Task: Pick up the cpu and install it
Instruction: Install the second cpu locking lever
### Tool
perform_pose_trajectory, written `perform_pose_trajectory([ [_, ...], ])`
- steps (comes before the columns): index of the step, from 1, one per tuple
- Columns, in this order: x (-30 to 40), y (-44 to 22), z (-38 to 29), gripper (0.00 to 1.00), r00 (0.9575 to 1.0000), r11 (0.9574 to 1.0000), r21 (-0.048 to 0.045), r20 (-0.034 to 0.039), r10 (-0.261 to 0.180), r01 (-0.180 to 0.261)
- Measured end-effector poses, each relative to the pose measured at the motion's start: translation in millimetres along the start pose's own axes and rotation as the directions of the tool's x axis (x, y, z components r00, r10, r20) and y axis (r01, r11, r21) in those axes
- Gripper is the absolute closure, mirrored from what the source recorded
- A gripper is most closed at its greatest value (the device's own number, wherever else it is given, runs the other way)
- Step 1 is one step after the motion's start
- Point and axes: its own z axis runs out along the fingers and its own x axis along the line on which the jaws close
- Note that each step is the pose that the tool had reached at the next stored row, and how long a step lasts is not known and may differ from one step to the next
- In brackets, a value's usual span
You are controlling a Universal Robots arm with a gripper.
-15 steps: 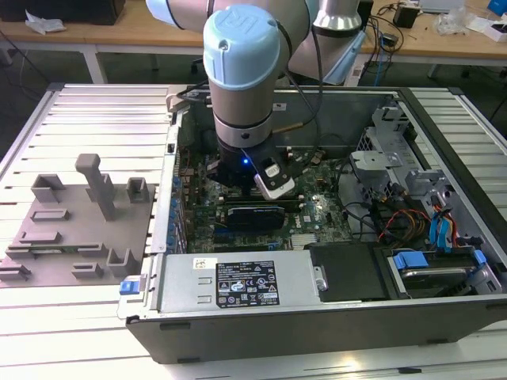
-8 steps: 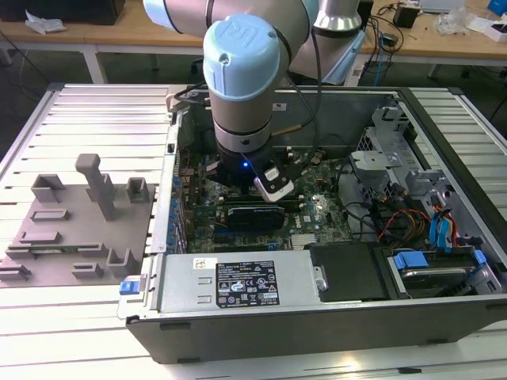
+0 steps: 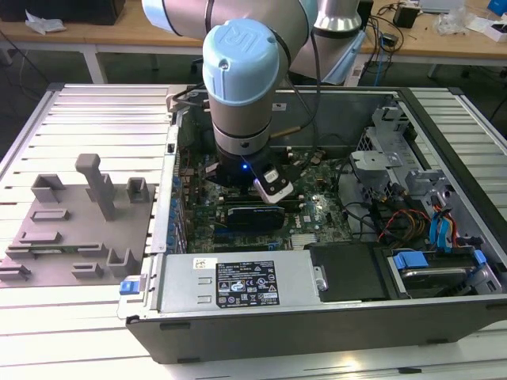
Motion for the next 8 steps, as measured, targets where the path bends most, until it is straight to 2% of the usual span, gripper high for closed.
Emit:
perform_pose_trajectory([
  [5, 1.8, -0.1, 0.7, 0.89, 1.0000, 1.0000, 0.0000, -0.0005, -0.001, 0.001],
  [6, 1.1, 2.1, -7.4, 0.89, 1.0000, 1.0000, 0.0014, -0.0005, -0.001, 0.001],
  [7, -0.1, 4.8, -17.8, 0.89, 1.0000, 1.0000, 0.0070, -0.0010, -0.002, 0.002],
  [8, -0.9, 5.8, -22.0, 0.89, 1.0000, 0.9998, 0.0173, -0.0023, -0.002, 0.002],
])
